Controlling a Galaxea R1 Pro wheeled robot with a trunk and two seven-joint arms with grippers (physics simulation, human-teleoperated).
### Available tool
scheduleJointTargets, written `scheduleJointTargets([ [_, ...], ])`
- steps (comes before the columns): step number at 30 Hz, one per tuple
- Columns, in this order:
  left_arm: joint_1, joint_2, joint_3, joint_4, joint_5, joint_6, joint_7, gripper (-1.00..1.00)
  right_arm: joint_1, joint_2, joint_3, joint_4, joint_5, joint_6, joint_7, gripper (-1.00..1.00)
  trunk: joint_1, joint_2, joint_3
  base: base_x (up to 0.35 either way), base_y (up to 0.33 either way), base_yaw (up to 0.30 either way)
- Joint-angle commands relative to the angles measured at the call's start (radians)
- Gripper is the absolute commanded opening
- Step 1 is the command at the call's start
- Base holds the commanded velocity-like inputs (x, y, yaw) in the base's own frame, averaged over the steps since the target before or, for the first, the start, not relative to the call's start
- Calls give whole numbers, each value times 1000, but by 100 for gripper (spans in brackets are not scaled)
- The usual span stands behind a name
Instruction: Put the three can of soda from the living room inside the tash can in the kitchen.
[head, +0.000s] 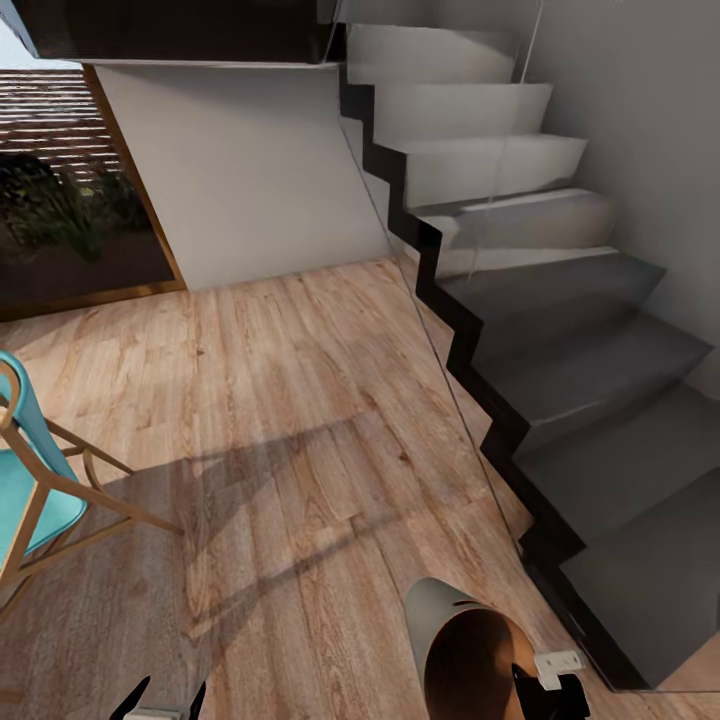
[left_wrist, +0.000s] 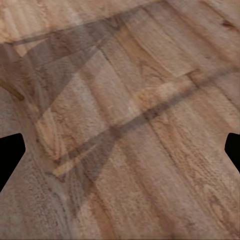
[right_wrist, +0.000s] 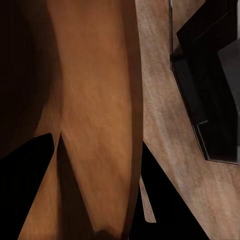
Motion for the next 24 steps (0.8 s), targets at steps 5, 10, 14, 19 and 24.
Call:
scheduleJointTargets([
  [5,0,0,0,2,0,0,0,100,0,0,0,-1,2,0,0,-100,-19,35,16,0,0,0],
  [10,0,0,0,4,-1,0,1,100,0,0,1,1,2,-7,0,-100,-38,70,31,0,0,0],
  [14,0,0,0,4,-1,-7,3,100,0,0,1,3,2,-28,0,-100,-50,91,41,0,0,0],
  [19,0,0,0,4,0,-23,4,100,0,0,1,3,2,-36,0,-100,-50,91,41,0,0,0],
  [24,0,0,0,4,0,-24,5,100,1,1,2,3,2,-37,0,-100,-50,91,41,0,0,0],
])
